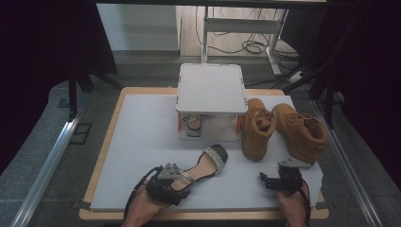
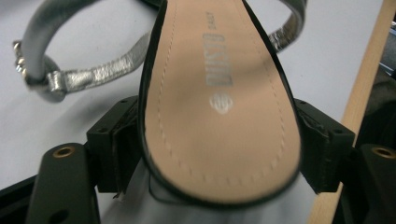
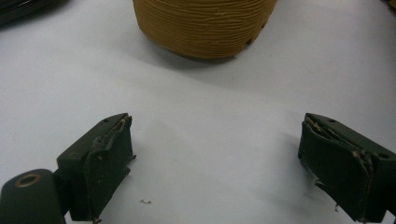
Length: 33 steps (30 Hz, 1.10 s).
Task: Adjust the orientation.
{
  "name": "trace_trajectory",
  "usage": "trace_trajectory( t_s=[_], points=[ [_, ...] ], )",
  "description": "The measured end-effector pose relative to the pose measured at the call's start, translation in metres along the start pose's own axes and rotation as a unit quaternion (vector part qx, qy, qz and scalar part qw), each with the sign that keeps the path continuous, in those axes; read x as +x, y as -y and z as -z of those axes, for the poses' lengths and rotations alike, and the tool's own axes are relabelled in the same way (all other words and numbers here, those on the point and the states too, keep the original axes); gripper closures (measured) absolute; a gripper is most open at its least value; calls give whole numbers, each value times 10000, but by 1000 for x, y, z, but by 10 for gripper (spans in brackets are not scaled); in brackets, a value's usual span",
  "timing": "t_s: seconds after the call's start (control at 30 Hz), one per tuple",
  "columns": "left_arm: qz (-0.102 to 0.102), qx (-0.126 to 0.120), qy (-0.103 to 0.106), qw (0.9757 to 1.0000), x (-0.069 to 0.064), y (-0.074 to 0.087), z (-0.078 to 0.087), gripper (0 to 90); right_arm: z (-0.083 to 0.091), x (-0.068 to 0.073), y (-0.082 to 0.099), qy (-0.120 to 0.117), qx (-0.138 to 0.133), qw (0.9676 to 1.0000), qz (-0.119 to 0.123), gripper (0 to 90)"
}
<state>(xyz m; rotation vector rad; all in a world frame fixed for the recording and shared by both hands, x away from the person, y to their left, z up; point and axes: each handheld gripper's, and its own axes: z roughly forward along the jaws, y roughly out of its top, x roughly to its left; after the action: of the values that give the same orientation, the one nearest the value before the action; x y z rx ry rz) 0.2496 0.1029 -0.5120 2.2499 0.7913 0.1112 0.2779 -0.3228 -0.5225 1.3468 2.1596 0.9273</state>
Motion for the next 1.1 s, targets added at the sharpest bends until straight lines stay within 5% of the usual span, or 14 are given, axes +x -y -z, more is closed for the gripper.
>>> trace_trajectory(
  t_s=[0.77,1.1],
  points=[
    [92,133,-276,9995,-6,-20,-12,383,0,0,0,-2,1,10000,-1,100],
    [-24,-149,-327,9994,-9,-18,-10,390,0,0,0,0,-2,10000,0,100]
  ],
)
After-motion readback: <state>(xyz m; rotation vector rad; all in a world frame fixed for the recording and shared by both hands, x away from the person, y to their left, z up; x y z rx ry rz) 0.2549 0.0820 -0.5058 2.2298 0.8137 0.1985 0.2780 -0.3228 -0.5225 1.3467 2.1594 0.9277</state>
